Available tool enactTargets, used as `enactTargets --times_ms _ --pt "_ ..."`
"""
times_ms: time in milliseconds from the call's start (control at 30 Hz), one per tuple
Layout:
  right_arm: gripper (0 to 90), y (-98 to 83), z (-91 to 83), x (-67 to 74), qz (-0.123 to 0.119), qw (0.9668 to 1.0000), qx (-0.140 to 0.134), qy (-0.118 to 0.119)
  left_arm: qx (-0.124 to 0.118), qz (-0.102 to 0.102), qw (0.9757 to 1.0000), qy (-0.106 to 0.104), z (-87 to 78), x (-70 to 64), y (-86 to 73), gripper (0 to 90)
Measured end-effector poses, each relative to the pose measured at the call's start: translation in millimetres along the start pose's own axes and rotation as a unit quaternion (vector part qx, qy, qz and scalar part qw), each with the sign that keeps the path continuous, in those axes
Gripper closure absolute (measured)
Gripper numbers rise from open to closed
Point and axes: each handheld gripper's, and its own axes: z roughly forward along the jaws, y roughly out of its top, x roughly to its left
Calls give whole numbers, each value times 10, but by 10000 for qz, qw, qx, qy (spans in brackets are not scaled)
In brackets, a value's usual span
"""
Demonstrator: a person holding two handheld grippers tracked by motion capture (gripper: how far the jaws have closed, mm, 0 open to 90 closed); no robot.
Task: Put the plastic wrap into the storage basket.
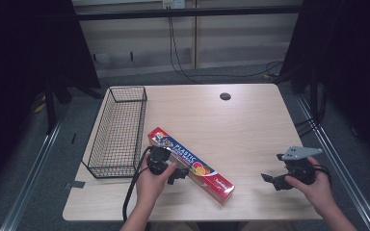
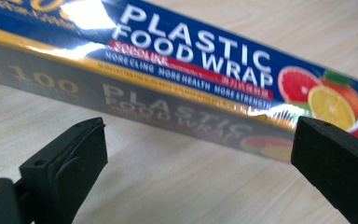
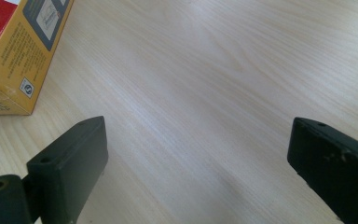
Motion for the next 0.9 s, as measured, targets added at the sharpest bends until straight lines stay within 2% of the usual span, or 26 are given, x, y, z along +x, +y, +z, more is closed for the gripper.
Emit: enactTargets --times_ms 100,167,333,367,400,500,633,700,833,867,900 --pt "51 -6 -10 4 -6 10000 7 9 71 -66 9999 43 -5 -4 51 26" --pt "51 -12 -15 8 -3 10000 14 -11 32 -150 9999 12 -1 -3 83 19" --pt "51 -21 -22 18 0 10000 59 -40 48 -431 9991 22 63 -18 146 18" --pt "51 -19 -22 17 1 10000 52 -36 17 -540 9985 8 80 -33 156 18" --pt "51 -16 -21 12 -15 10000 10 -32 35 -536 9986 18 93 -35 168 17" --pt "51 -15 -20 13 -11 10000 2 -38 148 -713 9973 108 133 -55 207 3" --pt "50 -17 -17 8 1 10000 -6 -59 207 -846 9960 219 163 -55 228 1" --pt "50 -20 -17 5 24 10000 10 -77 208 -910 9954 194 170 -54 241 1" --pt "50 -21 -5 2 46 10000 18 -75 206 -1172 9925 276 214 -80 307 1" --pt "50 -19 -4 5 51 10000 13 -77 230 -1186 9921 343 228 -87 326 1" --pt "50 -17 0 7 40 10000 -4 -49 218 -1285 9908 377 243 -97 348 1"
